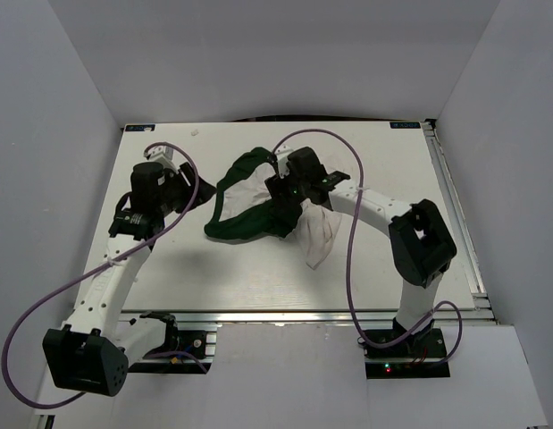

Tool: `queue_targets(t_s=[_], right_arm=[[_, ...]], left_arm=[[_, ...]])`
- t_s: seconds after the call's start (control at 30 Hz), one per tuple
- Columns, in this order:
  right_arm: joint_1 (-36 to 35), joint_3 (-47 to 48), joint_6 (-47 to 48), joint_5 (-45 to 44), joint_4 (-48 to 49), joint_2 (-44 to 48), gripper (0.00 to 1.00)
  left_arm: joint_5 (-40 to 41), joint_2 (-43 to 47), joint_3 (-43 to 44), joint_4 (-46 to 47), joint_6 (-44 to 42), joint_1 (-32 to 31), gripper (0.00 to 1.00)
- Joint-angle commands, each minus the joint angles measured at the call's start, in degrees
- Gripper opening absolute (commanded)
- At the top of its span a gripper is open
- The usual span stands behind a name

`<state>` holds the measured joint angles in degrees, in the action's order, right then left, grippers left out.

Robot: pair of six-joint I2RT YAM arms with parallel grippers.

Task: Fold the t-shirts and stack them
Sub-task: Flatten out the tshirt

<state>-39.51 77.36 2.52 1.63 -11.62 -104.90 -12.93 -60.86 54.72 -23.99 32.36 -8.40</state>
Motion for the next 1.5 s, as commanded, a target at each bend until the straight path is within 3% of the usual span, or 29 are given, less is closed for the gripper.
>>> queue_targets(t_s=[0.0, 0.17, 0.3, 0.47, 0.5, 0.53, 0.63, 0.7, 1.07, 1.47], right_arm=[[-0.2, 5.0, -4.3, 1.6, 0.9, -1.8, 0.75], [-0.1, 7.4, -5.5, 4.0, -0.4, -5.5, 0.72], [-0.1, 7.5, -6.3, 5.6, -1.0, -6.2, 0.56], [-0.1, 5.7, -6.0, 3.8, -1.5, -5.1, 0.47], [-0.2, 5.3, -5.9, 3.9, -1.4, -4.9, 0.43], [-0.2, 4.9, -5.7, 4.0, -1.4, -4.4, 0.31], [0.1, 4.9, -4.9, 5.4, -1.6, -2.4, 0.07], [0.5, 5.3, -0.7, 9.1, -1.0, 0.6, 0.00], [4.7, 4.6, 19.3, 25.9, -5.9, 17.6, 0.00], [7.6, 0.9, 35.4, 35.5, -16.2, 22.5, 0.00]], left_arm=[[-0.1, 2.0, -0.9, -1.7, 0.5, 0.1, 0.65], [0.0, 2.5, -1.2, -2.1, 0.8, 0.1, 0.65], [-0.1, 2.7, -0.8, -2.4, 0.6, 0.1, 0.65], [-0.1, 3.3, -0.9, -2.5, 0.8, 0.1, 0.65], [-0.2, 3.4, -1.0, -2.5, 0.9, 0.1, 0.65], [-0.2, 3.4, -1.0, -2.5, 0.9, 0.1, 0.65], [-0.6, 3.6, -0.8, -2.5, 0.9, 0.1, 0.65], [-1.4, 3.8, -0.4, -2.0, 0.7, 0.1, 0.65], [-13.6, 2.7, -1.2, 6.7, -2.6, 0.1, 0.65], [-30.6, -0.6, -3.8, 19.9, -8.5, 0.1, 0.66]])
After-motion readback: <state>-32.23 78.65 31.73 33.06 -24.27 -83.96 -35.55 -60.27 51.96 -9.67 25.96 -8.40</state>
